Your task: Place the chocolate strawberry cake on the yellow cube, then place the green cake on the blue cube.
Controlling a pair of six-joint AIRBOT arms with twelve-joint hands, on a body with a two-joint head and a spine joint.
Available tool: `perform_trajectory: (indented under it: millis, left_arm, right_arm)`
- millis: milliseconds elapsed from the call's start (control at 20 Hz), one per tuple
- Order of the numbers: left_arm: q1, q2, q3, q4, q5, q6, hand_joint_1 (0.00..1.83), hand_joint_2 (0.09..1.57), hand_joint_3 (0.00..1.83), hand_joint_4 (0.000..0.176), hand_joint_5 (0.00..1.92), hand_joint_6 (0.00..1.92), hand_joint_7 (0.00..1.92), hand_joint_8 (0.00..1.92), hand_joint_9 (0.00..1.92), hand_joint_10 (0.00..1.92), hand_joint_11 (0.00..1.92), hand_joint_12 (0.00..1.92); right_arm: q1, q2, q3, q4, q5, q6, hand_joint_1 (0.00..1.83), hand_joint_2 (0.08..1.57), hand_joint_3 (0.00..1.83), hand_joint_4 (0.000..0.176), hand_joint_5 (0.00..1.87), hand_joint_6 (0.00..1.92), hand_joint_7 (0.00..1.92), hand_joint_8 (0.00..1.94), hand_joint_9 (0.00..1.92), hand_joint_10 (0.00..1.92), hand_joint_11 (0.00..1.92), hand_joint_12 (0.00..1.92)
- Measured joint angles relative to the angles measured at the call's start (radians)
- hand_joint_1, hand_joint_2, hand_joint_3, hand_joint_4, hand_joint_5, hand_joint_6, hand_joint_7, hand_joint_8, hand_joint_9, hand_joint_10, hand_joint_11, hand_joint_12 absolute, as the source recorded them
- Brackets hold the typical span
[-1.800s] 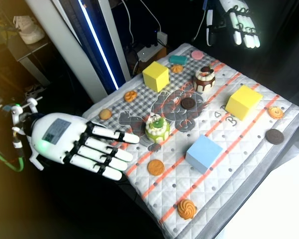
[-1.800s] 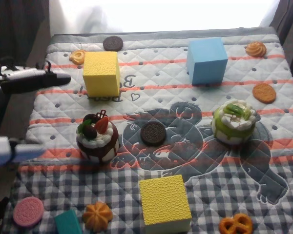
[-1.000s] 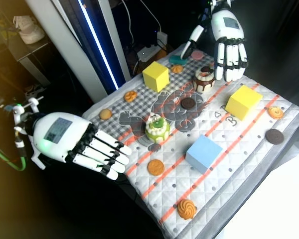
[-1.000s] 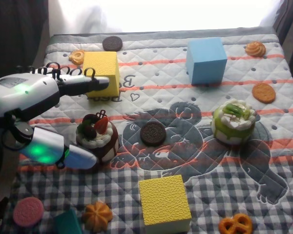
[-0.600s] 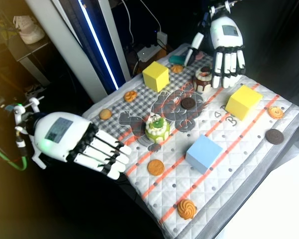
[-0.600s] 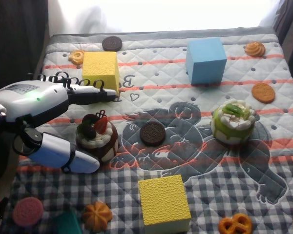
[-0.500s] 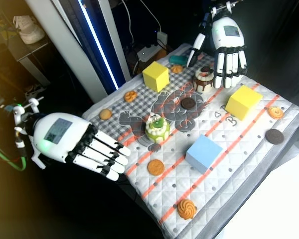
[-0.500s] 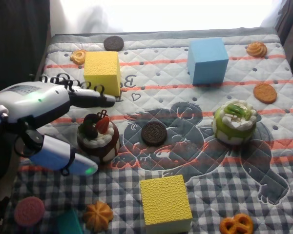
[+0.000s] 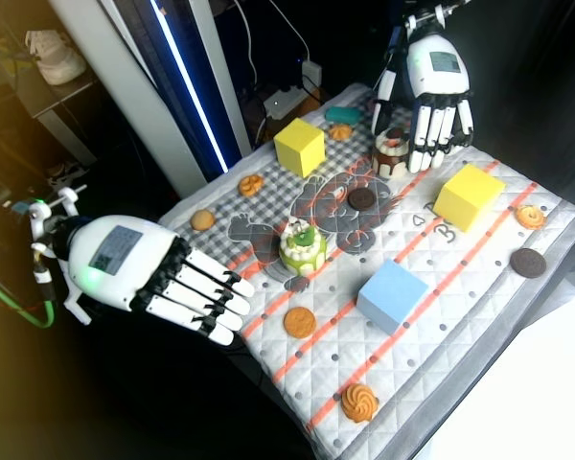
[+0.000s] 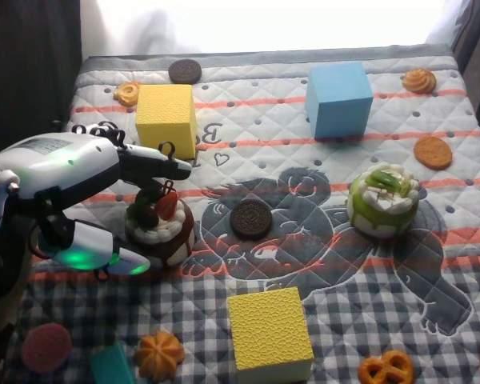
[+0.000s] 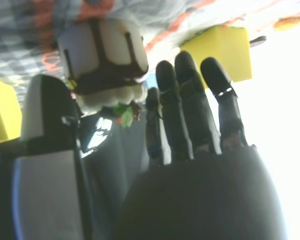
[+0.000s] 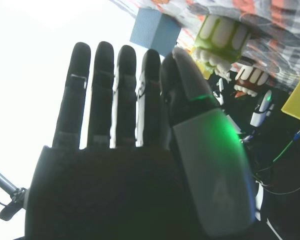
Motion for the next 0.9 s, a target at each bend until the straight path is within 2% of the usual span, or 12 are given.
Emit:
perform_trajectory:
  millis: [350,400,450,500,550,650,700,750,800,850,900]
  left_arm:
    - [0.001,0.000,-0.001,0.006,0.014,-0.002,1.02,0.86,0.00,0.122,0.44,0.00,0.66,0.01,0.58,0.04,0.00,1.39]
    - [0.002,0.000,-0.001,0.006,0.023,-0.002,0.99,0.96,0.00,0.034,0.68,0.03,0.87,0.08,0.57,0.54,0.00,1.51]
    - [0.002,0.000,-0.001,0.006,0.030,-0.002,0.98,0.97,0.00,0.015,0.75,0.01,0.92,0.09,0.47,0.87,0.00,1.56]
    - [0.002,0.000,-0.001,0.007,0.035,-0.003,0.98,0.97,0.00,0.012,0.76,0.00,0.93,0.09,0.43,1.01,0.00,1.57]
    - [0.002,0.000,-0.001,0.010,0.042,-0.002,0.96,0.97,0.00,0.015,0.77,0.00,0.93,0.09,0.39,1.07,0.00,1.52]
    - [0.002,0.000,-0.001,0.010,0.045,-0.003,0.94,0.98,0.00,0.015,0.77,0.00,0.93,0.09,0.38,1.09,0.00,1.48]
    - [0.002,0.000,-0.001,0.010,0.045,-0.003,0.94,0.97,0.00,0.026,0.79,0.00,0.94,0.11,0.38,1.14,0.00,1.49]
    - [0.002,0.000,-0.001,0.010,0.045,-0.003,1.21,1.05,0.00,0.000,1.20,0.08,1.01,0.94,0.78,1.16,0.60,1.48]
    - [0.002,0.000,-0.001,0.010,0.044,-0.002,1.27,1.07,0.00,0.000,1.31,0.08,0.99,1.14,0.87,1.06,0.74,1.35]
    - [0.001,0.000,-0.001,0.010,0.037,-0.005,1.28,1.07,0.00,0.000,1.34,0.07,0.99,1.18,0.87,1.06,0.74,1.42]
    - [0.001,0.000,-0.002,0.010,0.037,-0.015,1.28,1.06,0.00,0.000,1.36,0.07,1.00,1.16,0.91,1.02,0.76,1.40]
  right_arm:
    - [0.000,0.000,0.000,0.002,0.000,0.000,1.00,1.34,0.00,0.000,0.66,0.00,0.61,0.00,0.55,0.00,0.29,0.53]
    - [-0.001,0.000,0.000,0.002,0.000,0.001,1.02,1.34,0.00,0.000,0.67,0.00,0.62,0.00,0.56,0.01,0.31,0.54]
    - [-0.001,0.000,0.000,0.002,0.000,0.002,1.02,1.34,0.00,0.000,0.67,0.00,0.62,0.00,0.56,0.01,0.32,0.55]
    - [-0.001,0.000,0.000,0.002,0.000,0.003,1.02,1.34,0.00,0.000,0.67,0.00,0.62,0.00,0.56,0.01,0.32,0.55]
    - [-0.001,0.000,0.000,0.002,0.000,0.005,1.00,1.35,0.00,0.000,0.67,0.00,0.62,0.00,0.57,0.01,0.33,0.56]
    - [-0.001,0.000,0.000,0.002,0.000,0.005,0.98,1.35,0.00,0.000,0.67,0.00,0.62,0.00,0.58,0.00,0.33,0.57]
    - [-0.001,0.000,0.000,0.002,0.000,0.005,0.98,1.36,0.00,0.000,0.67,0.00,0.62,0.00,0.58,0.00,0.32,0.57]
    - [-0.006,0.000,0.000,0.003,0.002,0.005,0.94,1.37,0.01,0.000,0.68,0.00,0.65,0.01,0.60,0.01,0.35,0.59]
    - [-0.006,-0.002,0.000,0.003,0.000,0.005,0.93,1.37,0.01,0.000,0.68,0.00,0.65,0.01,0.60,0.01,0.35,0.60]
    - [-0.006,-0.003,0.000,0.004,0.000,0.005,0.96,1.37,0.00,0.000,0.69,0.00,0.66,0.01,0.61,0.01,0.35,0.61]
    - [-0.006,-0.003,0.000,0.004,0.000,0.007,0.96,1.37,0.00,0.000,0.69,0.00,0.66,0.01,0.61,0.01,0.35,0.61]
